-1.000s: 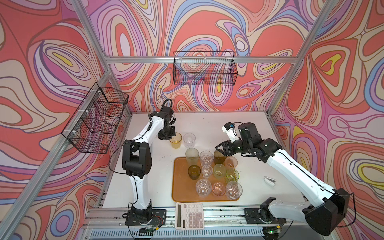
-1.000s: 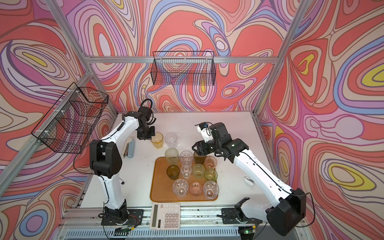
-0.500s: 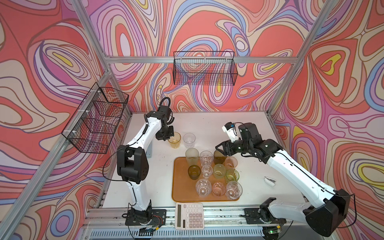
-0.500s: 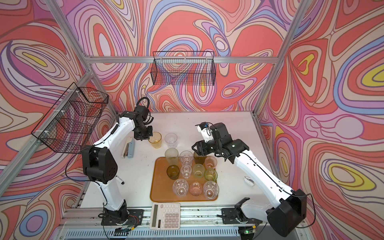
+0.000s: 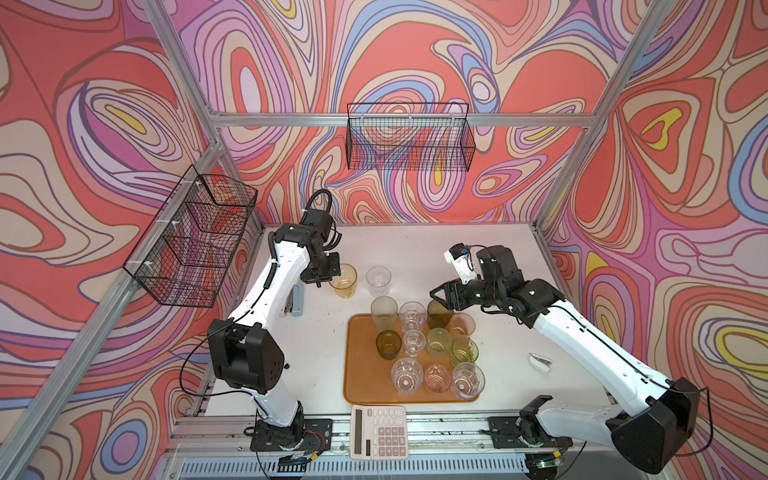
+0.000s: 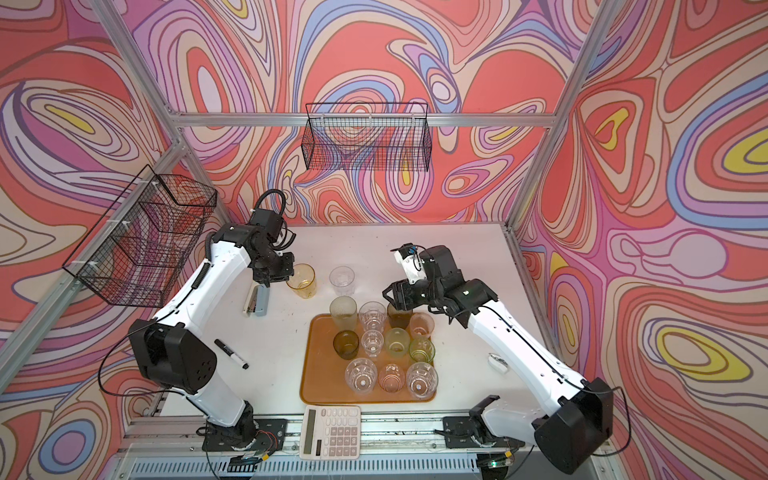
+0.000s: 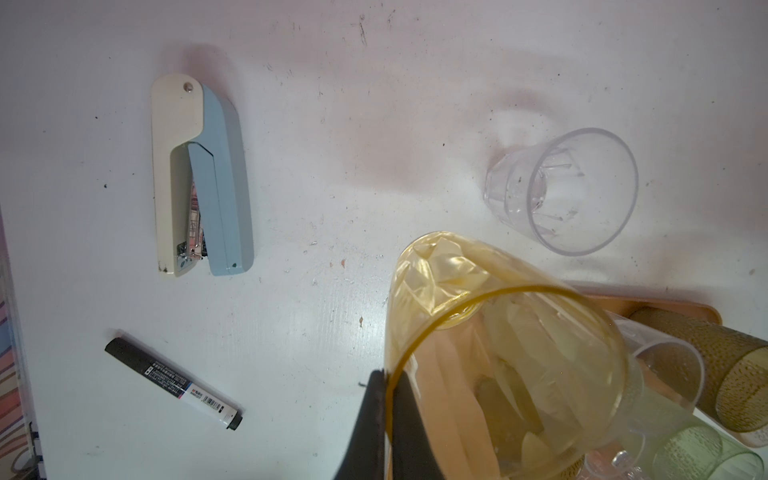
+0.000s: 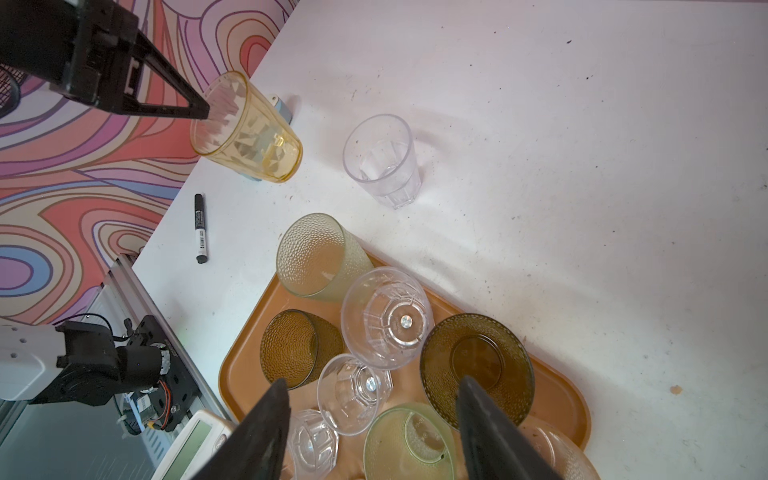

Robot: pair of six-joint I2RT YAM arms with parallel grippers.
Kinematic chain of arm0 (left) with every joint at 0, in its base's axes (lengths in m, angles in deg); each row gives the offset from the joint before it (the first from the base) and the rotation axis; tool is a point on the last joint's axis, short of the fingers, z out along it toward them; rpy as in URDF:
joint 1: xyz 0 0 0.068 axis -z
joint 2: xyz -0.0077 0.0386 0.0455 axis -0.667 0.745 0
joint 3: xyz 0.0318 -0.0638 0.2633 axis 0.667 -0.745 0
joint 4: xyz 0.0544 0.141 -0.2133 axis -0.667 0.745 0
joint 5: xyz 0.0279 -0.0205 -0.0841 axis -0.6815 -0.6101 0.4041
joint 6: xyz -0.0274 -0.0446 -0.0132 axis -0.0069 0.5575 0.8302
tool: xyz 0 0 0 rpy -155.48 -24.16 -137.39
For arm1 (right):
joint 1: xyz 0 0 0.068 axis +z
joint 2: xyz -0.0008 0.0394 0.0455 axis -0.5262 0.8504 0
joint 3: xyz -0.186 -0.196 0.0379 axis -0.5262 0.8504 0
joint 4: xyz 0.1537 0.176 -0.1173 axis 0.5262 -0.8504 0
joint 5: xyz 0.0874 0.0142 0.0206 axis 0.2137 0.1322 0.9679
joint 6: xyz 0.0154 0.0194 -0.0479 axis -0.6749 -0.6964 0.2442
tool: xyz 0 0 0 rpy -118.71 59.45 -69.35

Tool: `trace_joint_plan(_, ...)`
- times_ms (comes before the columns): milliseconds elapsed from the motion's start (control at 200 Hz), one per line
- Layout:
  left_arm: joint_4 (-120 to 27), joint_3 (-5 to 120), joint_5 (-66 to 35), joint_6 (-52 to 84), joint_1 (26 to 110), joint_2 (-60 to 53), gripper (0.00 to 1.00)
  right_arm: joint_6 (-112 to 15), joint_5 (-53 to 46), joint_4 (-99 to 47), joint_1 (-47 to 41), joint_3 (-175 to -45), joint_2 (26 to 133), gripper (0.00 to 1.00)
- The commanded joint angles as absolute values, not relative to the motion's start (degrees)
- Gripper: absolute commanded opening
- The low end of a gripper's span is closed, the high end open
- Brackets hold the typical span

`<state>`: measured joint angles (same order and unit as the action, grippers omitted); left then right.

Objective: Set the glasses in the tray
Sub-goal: 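Lift the amber cup with the left gripper and carry it toward the tray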

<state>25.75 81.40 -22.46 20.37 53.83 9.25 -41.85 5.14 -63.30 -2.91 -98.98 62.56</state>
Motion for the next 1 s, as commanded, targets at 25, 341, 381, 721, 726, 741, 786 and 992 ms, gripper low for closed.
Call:
trace_joint_plan(25,30.35,80.29,-21.61,19.18,53.6,6.31,0.0,-42.06,4.57,-62.2,-3.23,-98.25,62.02,0.66)
trace_joint_plan(341,32.65,78.29,-21.06,19.72,54.79,1.28,0.0,-42.33,4.65,-61.54,-3.22,-97.98,61.82,0.66)
trace_joint_plan(381,31.98,77.1,-21.43,19.96,55.23,0.26,0.0,-42.32,4.57,-61.46,-3.21,-97.92,61.84,0.66)
trace_joint_plan(721,32.24,71.83,-21.96,21.45,60.33,-3.82,0.0,-42.58,4.21,-61.07,-3.25,-97.13,61.46,0.66)
trace_joint_plan(726,32.23,71.79,-21.99,21.5,60.4,-3.86,0.0,-42.58,4.21,-61.09,-3.26,-97.13,61.45,0.66)
trace_joint_plan(741,32.24,71.47,-22.09,21.66,60.62,-4.07,0.0,-42.58,4.21,-61.08,-3.2,-97.08,61.53,0.66)
trace_joint_plan(786,32.04,70.71,-22.22,21.96,61.28,-4.7,0.0,-42.67,4.21,-61.06,-3.2,-97.05,61.54,0.66)
trace_joint_plan(992,32.62,68.28,-22.95,23.02,62.88,-6.87,0.0,-42.58,4.24,-60.93,-3.25,-96.61,61.46,0.66)
